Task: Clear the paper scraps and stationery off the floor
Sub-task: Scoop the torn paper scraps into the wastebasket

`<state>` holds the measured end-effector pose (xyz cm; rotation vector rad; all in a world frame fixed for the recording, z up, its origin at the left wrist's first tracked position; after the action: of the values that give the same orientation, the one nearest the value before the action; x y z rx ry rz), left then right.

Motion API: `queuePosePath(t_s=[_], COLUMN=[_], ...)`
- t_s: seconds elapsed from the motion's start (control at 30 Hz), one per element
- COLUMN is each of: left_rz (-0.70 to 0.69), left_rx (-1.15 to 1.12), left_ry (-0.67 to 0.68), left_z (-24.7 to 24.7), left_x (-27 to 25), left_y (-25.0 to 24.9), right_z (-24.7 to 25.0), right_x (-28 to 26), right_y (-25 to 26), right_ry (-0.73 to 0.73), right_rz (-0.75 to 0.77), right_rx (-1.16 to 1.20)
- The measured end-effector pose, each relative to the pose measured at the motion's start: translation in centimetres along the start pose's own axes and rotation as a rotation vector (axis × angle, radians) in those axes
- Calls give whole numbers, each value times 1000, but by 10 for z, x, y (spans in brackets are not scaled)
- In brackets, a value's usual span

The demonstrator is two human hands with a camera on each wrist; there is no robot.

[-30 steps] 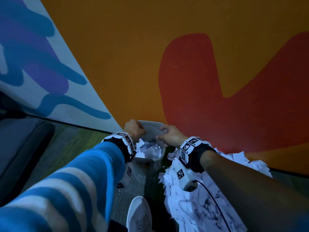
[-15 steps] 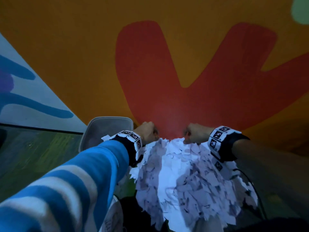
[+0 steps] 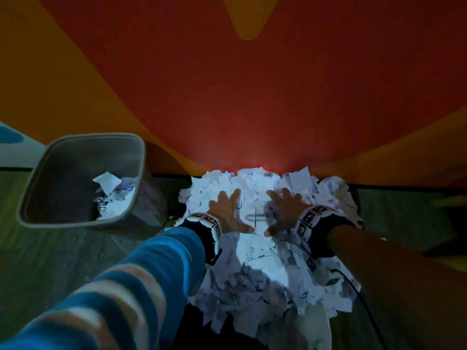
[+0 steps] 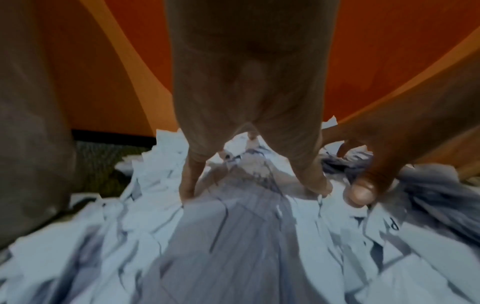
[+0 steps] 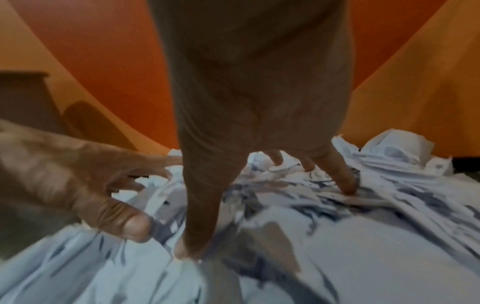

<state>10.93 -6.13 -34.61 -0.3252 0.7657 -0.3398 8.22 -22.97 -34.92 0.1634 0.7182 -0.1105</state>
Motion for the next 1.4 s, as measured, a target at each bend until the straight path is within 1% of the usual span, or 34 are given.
queuePosePath(t_s=[0.07, 0.13, 0.2, 0.3, 0.37, 0.43, 0.5, 0.57, 0.73, 0.83, 0.9, 0.97, 1.07, 1.13, 1.23, 1.3, 1.4], left_rz=[37, 54, 65, 67, 51, 47, 48, 54, 43, 1, -17, -47, -86, -104, -108, -52, 78], left_rx=[-7, -64, -82, -7, -24, -63, -112, -154, -86, -83, -60, -65, -26, -21, -37, -108, -263], left_ry=[-18, -52, -117, -276, -338, -348, -343, -354, -412, -433, -467, -520, -577, -615, -695, -746, -802], left_z=[-18, -30, -32, -20, -9, 1, 14, 33, 90, 126, 150, 179, 222, 249, 282, 294, 297], left_x=[8, 13, 15, 12, 10, 8, 7, -3, -37, -62, -82, -109, -154, -182, -226, -247, -263], left_y=[6, 10, 9, 6, 7, 10, 12, 13, 3, -7, -14, -20, -22, -12, 12, 39, 88], right_z=[-16, -24, -29, -19, -9, 0, 10, 28, 92, 133, 156, 177, 209, 224, 241, 245, 246], right_x=[3, 4, 6, 5, 4, 4, 1, -5, -35, -65, -84, -103, -136, -157, -182, -187, -189], right_y=[-5, -6, -6, 0, 2, 4, 4, 2, 7, 9, 12, 22, 42, 56, 87, 109, 151], right_ry=[-1, -42, -77, -144, -195, -216, -201, -209, -306, -385, -397, -396, -450, -479, -504, -504, -505], right_rz=[-20, -30, -11, 47, 69, 79, 76, 61, 73, 44, 3, 12, 30, 32, 91, 116, 172], right_rx=[-42, -72, -62, -101, -133, -130, -115, -74, 69, 152, 190, 212, 239, 277, 384, 474, 592])
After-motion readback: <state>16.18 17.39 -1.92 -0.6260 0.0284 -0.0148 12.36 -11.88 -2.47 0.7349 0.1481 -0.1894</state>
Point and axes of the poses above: each hand's wrist, its own x-axis towards the middle knuckle, its own z-axis out of the back of the hand, y = z × x, the point moved 10 cm from there along x, towards the middle knuckle, and after that the axes turned 3 degrees about -y, right-handed, at the moved point
